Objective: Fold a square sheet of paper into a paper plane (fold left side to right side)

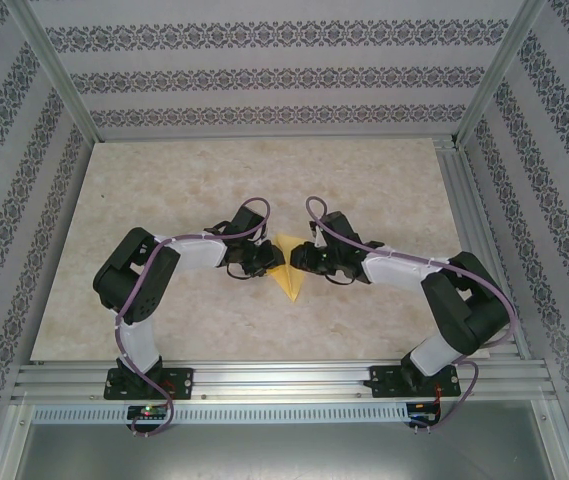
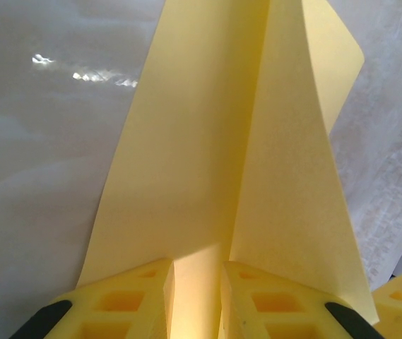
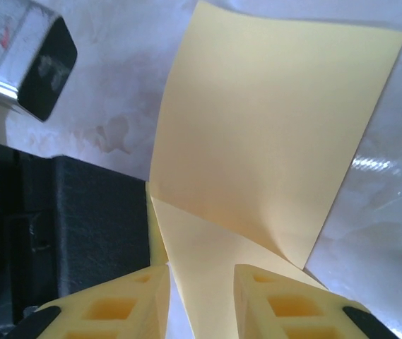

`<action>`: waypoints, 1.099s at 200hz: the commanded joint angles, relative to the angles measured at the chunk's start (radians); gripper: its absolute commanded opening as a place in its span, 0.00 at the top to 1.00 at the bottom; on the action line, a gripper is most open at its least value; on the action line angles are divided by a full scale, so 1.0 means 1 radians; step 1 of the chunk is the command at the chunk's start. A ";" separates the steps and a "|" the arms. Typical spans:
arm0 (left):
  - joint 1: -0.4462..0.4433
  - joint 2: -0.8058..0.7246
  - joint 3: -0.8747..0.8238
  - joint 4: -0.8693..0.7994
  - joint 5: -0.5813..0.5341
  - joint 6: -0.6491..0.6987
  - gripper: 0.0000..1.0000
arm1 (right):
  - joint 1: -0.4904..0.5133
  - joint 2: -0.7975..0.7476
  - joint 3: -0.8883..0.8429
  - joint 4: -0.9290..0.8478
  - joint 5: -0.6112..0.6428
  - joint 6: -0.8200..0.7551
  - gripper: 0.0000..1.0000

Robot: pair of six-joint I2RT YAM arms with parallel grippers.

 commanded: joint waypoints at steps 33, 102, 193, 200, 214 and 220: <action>-0.014 0.012 0.038 -0.033 -0.013 0.024 0.74 | 0.069 0.024 0.012 -0.010 0.049 -0.014 0.65; -0.014 0.014 0.044 -0.044 -0.013 0.027 0.77 | 0.017 0.019 0.020 0.055 0.014 0.025 0.66; -0.014 0.010 0.043 -0.045 -0.014 0.030 0.77 | 0.004 0.109 0.122 0.015 0.005 0.029 0.70; -0.014 0.011 0.044 -0.046 -0.014 0.030 0.77 | 0.005 0.113 0.125 0.013 0.008 0.027 0.70; -0.014 0.012 0.043 -0.045 -0.014 0.029 0.77 | 0.007 0.120 0.133 0.002 0.012 0.023 0.71; -0.014 0.012 0.043 -0.043 -0.014 0.029 0.77 | 0.010 0.121 0.137 -0.006 0.015 0.019 0.71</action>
